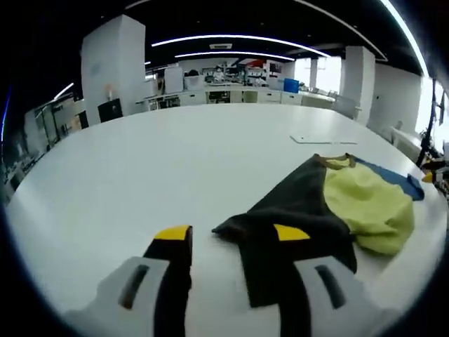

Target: Fold the garment on the visible template until the final outline fits inside the template.

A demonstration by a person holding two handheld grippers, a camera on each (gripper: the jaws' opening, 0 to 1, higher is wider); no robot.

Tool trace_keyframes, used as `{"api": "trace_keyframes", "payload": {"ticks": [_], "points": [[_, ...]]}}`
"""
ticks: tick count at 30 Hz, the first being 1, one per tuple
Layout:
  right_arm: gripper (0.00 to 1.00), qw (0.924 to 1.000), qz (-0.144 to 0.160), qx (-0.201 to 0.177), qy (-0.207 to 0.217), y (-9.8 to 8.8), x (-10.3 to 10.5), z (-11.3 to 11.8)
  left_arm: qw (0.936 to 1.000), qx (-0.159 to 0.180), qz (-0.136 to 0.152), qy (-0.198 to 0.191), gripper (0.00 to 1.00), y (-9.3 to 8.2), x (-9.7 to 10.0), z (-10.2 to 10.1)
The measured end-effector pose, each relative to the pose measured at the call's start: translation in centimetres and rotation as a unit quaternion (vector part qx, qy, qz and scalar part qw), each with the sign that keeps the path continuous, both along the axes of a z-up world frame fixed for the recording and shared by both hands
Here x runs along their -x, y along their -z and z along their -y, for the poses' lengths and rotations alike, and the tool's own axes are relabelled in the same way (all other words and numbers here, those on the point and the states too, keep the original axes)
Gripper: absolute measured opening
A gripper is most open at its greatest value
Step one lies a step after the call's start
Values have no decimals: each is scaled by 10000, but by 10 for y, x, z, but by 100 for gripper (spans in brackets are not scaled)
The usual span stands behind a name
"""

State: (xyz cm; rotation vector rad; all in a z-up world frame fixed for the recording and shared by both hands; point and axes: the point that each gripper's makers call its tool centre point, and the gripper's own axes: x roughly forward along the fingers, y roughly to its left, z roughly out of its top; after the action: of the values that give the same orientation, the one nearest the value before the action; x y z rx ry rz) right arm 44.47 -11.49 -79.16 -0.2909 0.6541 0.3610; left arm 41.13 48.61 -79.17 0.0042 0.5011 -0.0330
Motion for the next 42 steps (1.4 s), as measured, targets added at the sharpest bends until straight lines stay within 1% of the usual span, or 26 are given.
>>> {"api": "trace_keyframes", "payload": {"ticks": [2, 4, 5, 7, 8, 9, 11, 13, 15, 18, 19, 21, 23, 25, 27, 29, 30, 31, 34, 37, 38, 42], "points": [[73, 9999, -10, -147, 8, -2, 0, -5, 9999, 17, 68, 132, 54, -6, -1, 5], [77, 9997, 18, -254, -30, -3, 1, -11, 9994, 71, 151, 313, 59, -13, 2, 18], [77, 9995, 2, -314, -84, -6, 6, -18, 9986, 51, 199, 485, 63, -18, 5, 29], [77, 9990, -13, -418, -156, -7, 10, -26, 9976, 32, 222, 663, 68, -22, 10, 41], [78, 9984, -19, -505, -246, -7, 13, -33, 9966, 33, 233, 788, 71, -25, 14, 50], [79, 9979, -19, -558, -329, -7, 16, -40, 9956, 58, 256, 897, 74, -26, 14, 54], [81, 9972, -60, -591, -453, -6, 23, -51, 9940, 74, 215, 1074, 78, -26, 18, 65], [82, 9961, -90, -633, -600, -4, 24, -61, 9934, 48, 177, 1133, 78, -27, 26, 75], [82, 9948, -111, -658, -773, -4, 36, -77, 9920, 89, 216, 1241, 79, -27, 27, 84], [82, 9933, -132, -686, -921, 0, 44, -93, 9907, 184, 206, 1332, 80, -28, 32, 98], [82, 9914, -167, -708, -1090, 2, 50, -103, 9899, 171, 203, 1390, 80, -28, 33, 101], [82, 9903, -198, -693, -1191, 5, 54, -112, 9887, 112, 204, 1484, 80, -28, 35, 106], [82, 9882, -205, -691, -1353, 7, 64, -129, 9877, 204, 208, 1539, 81, -28, 37, 114], [81, 9864, -225, -747, -1445, 9, 69, -139, 9884, 203, 232, 1487, 83, -28, 41, 116], [80, 9841, -145, -592, -1669, 11, 77, -151, 9884, 227, 255, 1482, 83, -28, 43, 119], [78, 9811, -93, -458, -1877, 15, 82, -162, 9880, 157, 249, 1518, 82, -26, 47, 125], [76, 9813, -57, -462, -1868, 16, 81, -165, 9877, 95, 190, 1548, 81, -23, 49, 126], [75, 9801, -47, -470, -1928, 17, 81, -169, 9877, 114, 199, 1544, 80, -23, 50, 128], [73, 9765, -78, -592, -2072, 23, 86, -186, 9877, 237, 255, 1525, 79, -25, 57, 138], [67, 9743, -89, -697, -2141, 25, 89, -199, 9875, 91, 271, 1547, 75, -23, 60, 144], [65, 9726, -77, -714, -2209, 26, 92, -207, 9876, 116, 278, 1538, 74, -23, 61, 145], [58, 9695, -56, -749, -2333, 27, 97, -220, 9889, 256, 367, 1415, 70, -20, 62, 149]]}}
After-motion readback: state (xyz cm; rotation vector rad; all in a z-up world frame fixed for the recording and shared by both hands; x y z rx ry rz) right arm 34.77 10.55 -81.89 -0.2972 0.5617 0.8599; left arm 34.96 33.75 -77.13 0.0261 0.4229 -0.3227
